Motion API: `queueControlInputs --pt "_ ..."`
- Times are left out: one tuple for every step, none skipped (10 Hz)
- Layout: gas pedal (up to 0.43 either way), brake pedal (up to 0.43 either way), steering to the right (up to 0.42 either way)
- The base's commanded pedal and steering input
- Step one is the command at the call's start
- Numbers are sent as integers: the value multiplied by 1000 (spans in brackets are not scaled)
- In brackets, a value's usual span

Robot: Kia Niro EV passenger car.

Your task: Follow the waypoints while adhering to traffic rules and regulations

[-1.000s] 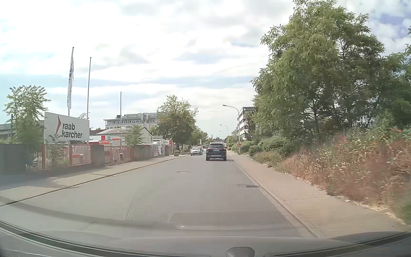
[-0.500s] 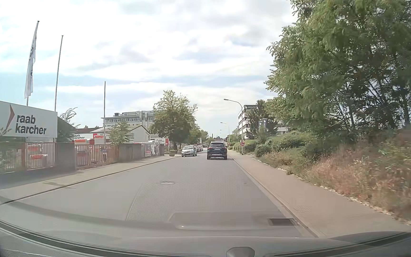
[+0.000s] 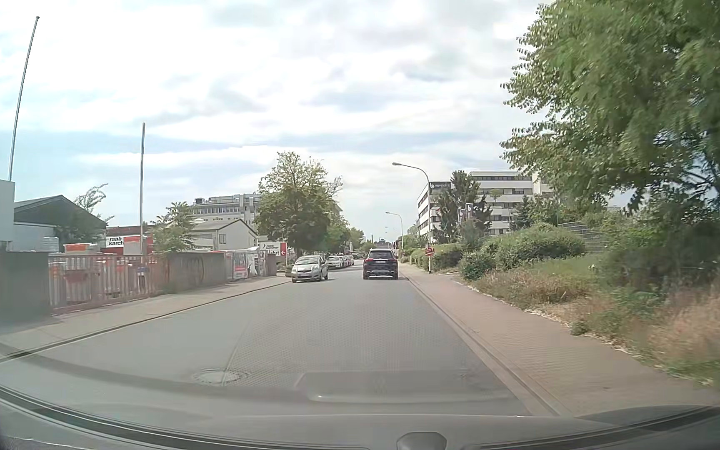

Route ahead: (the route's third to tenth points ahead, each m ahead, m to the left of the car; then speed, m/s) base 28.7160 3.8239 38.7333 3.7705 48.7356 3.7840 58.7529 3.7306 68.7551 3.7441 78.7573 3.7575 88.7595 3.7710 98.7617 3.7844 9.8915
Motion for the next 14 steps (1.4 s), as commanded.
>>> queueControlInputs --pt "20 18 1" --pt "20 24 1" --pt "20 18 1" --pt "28 18 1" --pt "39 24 0" --pt "39 24 -1" --pt "39 18 -1" --pt "47 24 -1" --pt "47 24 -1" --pt "47 18 -1" --pt "59 24 0" --pt "59 24 0" --pt "79 18 0" --pt "79 24 0"
